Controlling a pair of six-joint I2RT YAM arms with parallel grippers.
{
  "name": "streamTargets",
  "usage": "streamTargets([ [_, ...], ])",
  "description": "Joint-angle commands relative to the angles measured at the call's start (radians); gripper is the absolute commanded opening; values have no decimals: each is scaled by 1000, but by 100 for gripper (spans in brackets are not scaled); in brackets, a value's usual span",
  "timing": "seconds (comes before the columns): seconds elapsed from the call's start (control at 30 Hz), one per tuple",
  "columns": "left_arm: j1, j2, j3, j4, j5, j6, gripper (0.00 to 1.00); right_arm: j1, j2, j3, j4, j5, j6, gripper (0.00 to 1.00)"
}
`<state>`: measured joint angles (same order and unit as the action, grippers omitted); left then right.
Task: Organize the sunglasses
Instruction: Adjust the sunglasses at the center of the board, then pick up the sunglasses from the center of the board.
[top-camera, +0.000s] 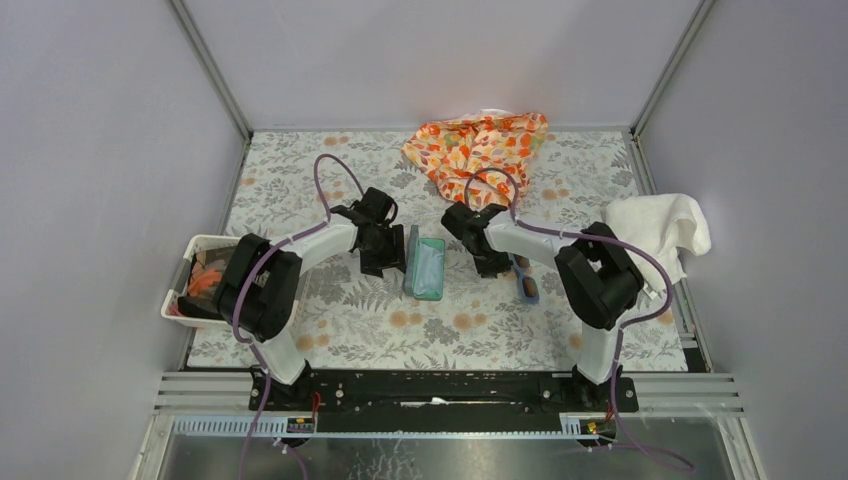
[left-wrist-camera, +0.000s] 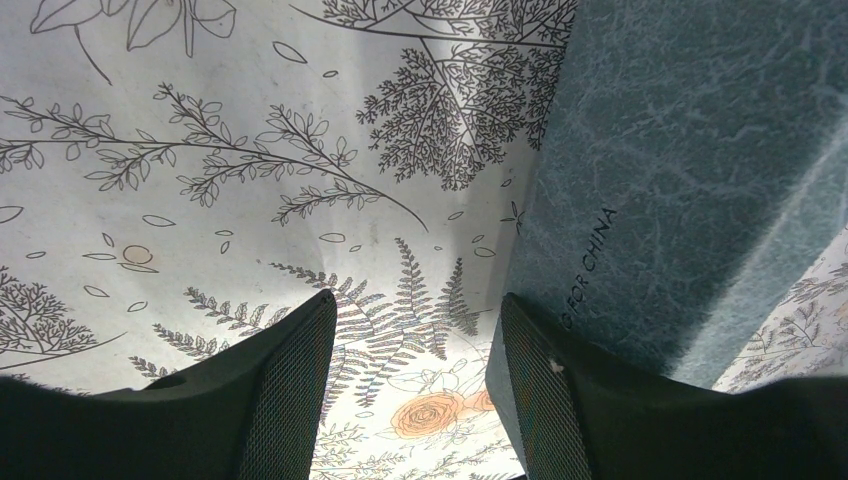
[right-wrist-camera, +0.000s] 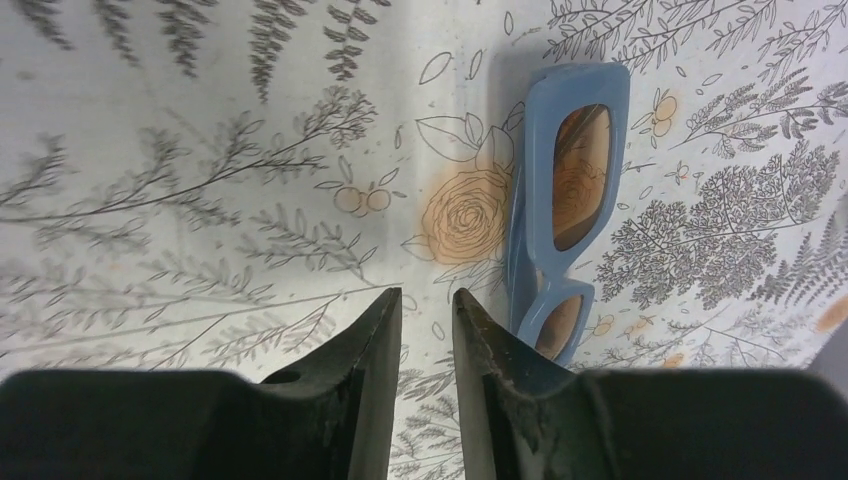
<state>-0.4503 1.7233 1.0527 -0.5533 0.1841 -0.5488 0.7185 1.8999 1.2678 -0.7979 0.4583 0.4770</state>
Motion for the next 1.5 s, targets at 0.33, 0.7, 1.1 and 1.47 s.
streamTargets([
  [0.33, -8, -5, 1, 14, 2, 10, 66, -213, -415, -266, 263, -212, -83, 43],
  [0.7, -12, -16, 7, 8, 2, 6, 66, -360, -439, -374, 376, -413, -149, 53],
  [1.1, -19, -25, 8, 1, 0, 5, 66, -372, -382, -385, 404, -428, -155, 59],
  [1.47, -21, -15, 11, 0, -5, 4, 66, -404, -369, -432, 440, -457, -146, 59],
])
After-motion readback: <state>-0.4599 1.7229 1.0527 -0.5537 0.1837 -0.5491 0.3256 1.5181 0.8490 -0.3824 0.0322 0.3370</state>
